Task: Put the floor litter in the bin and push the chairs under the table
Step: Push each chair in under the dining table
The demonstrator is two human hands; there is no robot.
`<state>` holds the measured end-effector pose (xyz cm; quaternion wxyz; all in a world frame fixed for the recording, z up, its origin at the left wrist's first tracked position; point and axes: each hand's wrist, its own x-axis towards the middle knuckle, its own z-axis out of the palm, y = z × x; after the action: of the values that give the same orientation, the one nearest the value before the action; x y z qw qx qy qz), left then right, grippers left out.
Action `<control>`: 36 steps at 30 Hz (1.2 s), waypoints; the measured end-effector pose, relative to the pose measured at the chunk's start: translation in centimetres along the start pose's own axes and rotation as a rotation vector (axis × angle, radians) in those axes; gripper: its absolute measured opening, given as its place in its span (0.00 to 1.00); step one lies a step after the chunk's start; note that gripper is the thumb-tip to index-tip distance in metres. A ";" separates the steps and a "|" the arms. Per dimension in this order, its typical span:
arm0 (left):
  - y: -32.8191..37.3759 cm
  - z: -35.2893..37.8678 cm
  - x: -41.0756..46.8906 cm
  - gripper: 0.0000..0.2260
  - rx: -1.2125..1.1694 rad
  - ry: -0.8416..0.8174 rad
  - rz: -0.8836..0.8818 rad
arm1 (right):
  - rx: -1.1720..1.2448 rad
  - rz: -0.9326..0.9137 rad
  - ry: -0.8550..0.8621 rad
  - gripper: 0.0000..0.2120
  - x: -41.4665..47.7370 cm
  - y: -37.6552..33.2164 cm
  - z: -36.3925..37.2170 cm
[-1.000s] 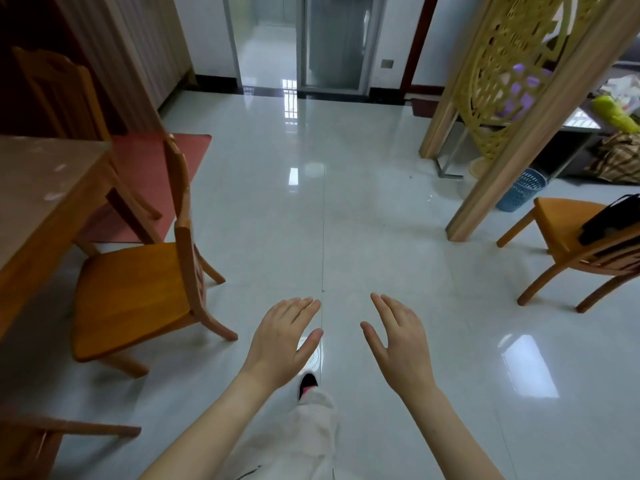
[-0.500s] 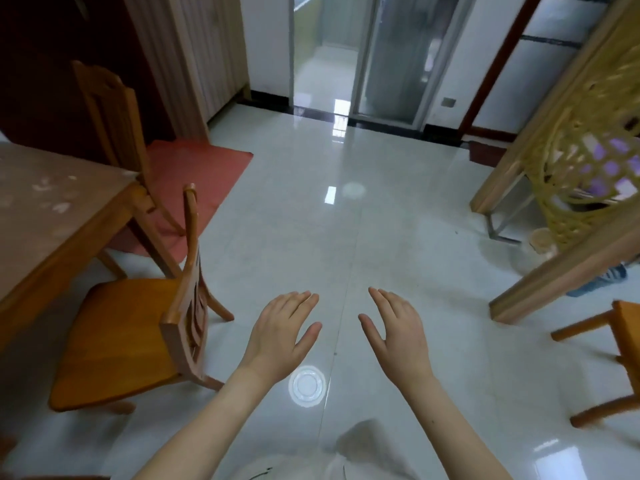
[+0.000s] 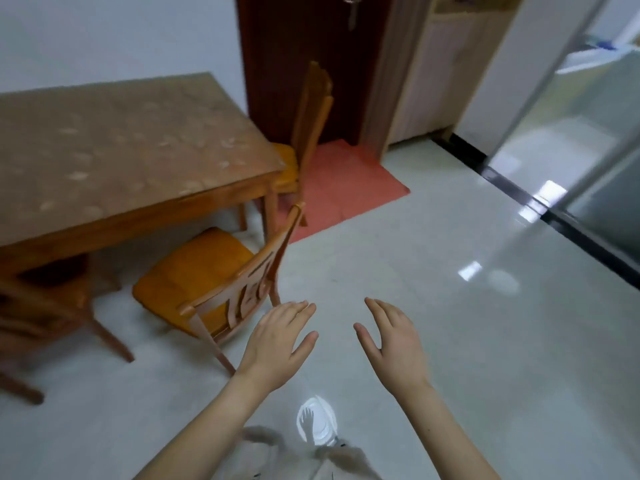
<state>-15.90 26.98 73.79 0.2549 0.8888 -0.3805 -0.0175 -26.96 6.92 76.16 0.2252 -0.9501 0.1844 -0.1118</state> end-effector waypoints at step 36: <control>-12.7 3.4 8.1 0.26 0.072 0.424 -0.957 | -0.020 -0.822 -0.742 0.23 34.4 -4.6 17.3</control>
<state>-2.40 27.32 66.24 0.2592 0.9554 0.1278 0.0613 10.75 3.66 67.70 0.2039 -0.9215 -0.2925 0.1536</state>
